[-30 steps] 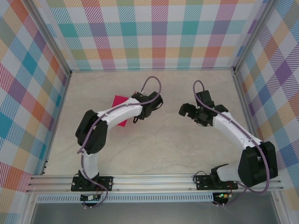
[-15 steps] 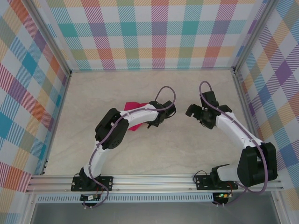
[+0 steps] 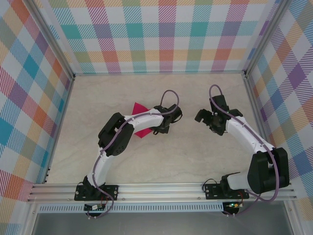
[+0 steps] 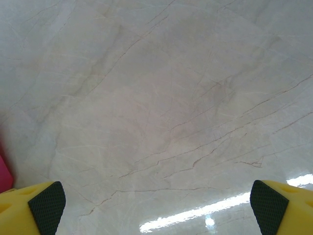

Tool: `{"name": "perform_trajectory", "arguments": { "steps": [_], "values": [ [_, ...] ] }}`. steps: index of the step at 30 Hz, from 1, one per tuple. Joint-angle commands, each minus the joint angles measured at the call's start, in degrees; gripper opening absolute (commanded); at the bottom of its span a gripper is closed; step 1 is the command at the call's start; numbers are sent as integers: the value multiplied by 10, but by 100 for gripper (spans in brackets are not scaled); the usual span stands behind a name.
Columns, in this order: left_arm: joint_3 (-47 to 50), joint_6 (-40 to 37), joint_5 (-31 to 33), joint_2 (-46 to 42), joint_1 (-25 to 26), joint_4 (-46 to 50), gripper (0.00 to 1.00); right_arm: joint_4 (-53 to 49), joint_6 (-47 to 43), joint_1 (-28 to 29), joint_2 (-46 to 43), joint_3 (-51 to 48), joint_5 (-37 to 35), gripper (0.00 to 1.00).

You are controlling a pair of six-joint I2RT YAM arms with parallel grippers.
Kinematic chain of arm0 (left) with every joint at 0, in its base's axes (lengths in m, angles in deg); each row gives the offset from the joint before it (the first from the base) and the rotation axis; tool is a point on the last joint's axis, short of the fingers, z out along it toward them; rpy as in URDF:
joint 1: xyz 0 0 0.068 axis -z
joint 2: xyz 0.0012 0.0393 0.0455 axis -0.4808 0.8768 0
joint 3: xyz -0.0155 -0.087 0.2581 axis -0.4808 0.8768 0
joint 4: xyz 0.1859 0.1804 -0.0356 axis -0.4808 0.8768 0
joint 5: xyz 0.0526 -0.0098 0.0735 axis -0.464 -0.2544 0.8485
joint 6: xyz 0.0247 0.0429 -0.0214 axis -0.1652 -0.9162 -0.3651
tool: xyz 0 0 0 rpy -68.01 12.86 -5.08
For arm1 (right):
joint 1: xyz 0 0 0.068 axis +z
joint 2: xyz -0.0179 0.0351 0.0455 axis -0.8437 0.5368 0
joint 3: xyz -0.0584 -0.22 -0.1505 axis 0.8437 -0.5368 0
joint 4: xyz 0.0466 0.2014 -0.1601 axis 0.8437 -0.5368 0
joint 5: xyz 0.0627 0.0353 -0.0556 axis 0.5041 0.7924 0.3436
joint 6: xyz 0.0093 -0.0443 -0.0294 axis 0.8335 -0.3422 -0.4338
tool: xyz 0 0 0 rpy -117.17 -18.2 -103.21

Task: Fold a paper plane with a square sheet of paper (pick it up from the middle)
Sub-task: Turn over the square sheet of paper at the center of the table, then third fold the triangle at the center of the table.

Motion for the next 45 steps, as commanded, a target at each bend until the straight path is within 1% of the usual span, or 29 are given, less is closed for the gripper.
{"name": "perform_trajectory", "arguments": {
  "steps": [1,4,7,12,16,19,21,23,26,28,29,32,36,37,41,45],
  "values": [
    [23,20,-132,1,1,-66,36,-10,4,-3,3,8,11,100],
    [23,16,-161,-4,-1,-73,36,-10,5,-3,4,10,14,100],
    [16,11,-190,-29,-1,-79,36,-8,5,-3,2,14,16,100],
    [20,14,-279,-129,-1,-116,39,-6,4,-3,-2,17,32,100],
    [63,34,-308,-208,-19,-150,44,13,-3,-4,5,19,69,100],
    [114,63,-295,-260,-51,-158,47,58,-25,-3,12,15,141,97],
    [156,86,-267,-293,-78,-153,49,84,-37,0,29,22,197,95],
    [199,106,-240,-326,-109,-151,52,94,-41,18,51,40,228,94],
    [267,136,-206,-372,-162,-147,62,113,-41,71,94,76,247,94],
    [312,141,-185,-403,-191,-151,74,121,-35,113,132,109,248,93],
    [331,142,-172,-417,-205,-149,78,125,-31,135,154,129,248,93],
    [369,143,-141,-451,-236,-133,87,142,-16,187,217,180,249,92],
    [410,150,-139,-485,-268,-132,94,147,-2,227,299,252,257,90],
    [419,152,-141,-491,-274,-133,99,147,0,234,320,270,262,89],
    [432,162,-143,-500,-285,-123,100,130,-4,257,388,338,285,87],
    [436,167,-148,-502,-287,-123,100,111,-7,266,432,375,287,87]
  ]
}}
